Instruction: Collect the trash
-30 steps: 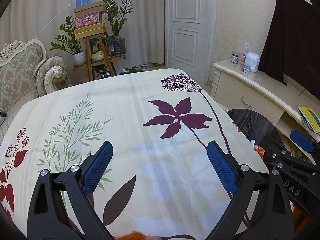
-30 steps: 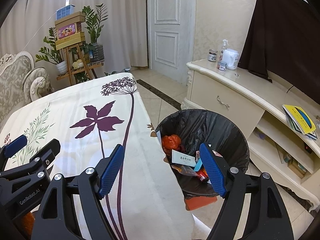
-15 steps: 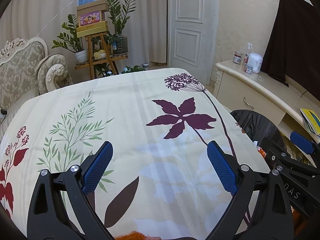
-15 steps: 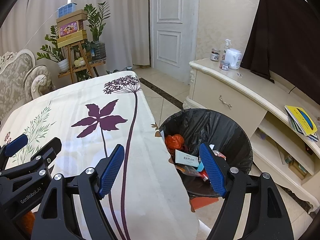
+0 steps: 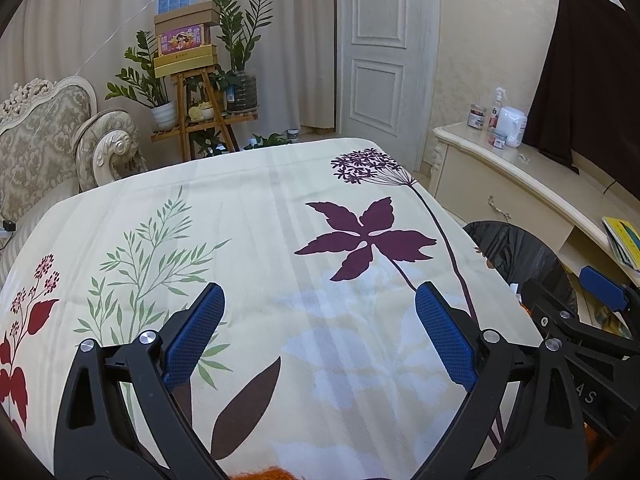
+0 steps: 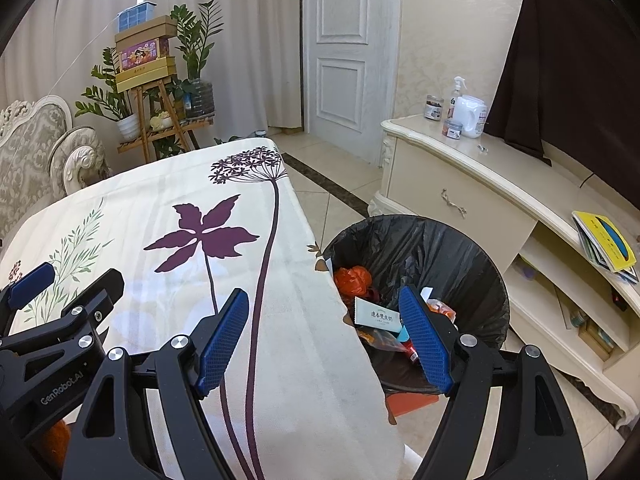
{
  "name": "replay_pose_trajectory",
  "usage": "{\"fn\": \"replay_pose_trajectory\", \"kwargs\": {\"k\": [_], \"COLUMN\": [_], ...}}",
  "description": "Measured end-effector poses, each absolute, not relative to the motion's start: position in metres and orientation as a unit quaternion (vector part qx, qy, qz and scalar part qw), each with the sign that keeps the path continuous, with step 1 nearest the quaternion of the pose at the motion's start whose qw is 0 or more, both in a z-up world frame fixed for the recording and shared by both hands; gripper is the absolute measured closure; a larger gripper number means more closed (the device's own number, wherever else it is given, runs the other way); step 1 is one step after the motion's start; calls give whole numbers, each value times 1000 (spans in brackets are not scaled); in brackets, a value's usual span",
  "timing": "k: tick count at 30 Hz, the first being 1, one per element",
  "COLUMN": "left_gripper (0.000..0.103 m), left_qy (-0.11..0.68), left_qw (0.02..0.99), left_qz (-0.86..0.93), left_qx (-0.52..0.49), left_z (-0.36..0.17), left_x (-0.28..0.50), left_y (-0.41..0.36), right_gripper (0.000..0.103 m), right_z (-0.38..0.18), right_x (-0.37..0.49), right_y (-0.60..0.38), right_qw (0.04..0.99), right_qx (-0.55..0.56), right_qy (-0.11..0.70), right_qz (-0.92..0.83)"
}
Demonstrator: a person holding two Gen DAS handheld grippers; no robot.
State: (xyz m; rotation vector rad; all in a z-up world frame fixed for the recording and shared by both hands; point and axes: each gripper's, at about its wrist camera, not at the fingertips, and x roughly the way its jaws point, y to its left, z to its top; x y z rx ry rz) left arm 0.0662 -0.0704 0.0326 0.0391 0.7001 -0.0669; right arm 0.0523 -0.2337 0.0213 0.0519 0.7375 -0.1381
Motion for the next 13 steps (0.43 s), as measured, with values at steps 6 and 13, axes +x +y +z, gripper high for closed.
{"fn": "replay_pose_trajectory", "kwargs": {"k": [6, 13], "left_gripper": [9, 9], "left_qy": [339, 343], "left_qw": [940, 939], "left_qz": [-32, -24], "left_qx": [21, 17], "left_z": [33, 32], "left_x": [66, 69], "left_y": [-70, -68], "right_gripper": [28, 28], "right_z": [20, 20], "right_x": [52, 52], "right_y": [-233, -232], "right_qw": [930, 930], "right_qx": [26, 26], "right_qy": [360, 359], "right_qz": [-67, -67]}}
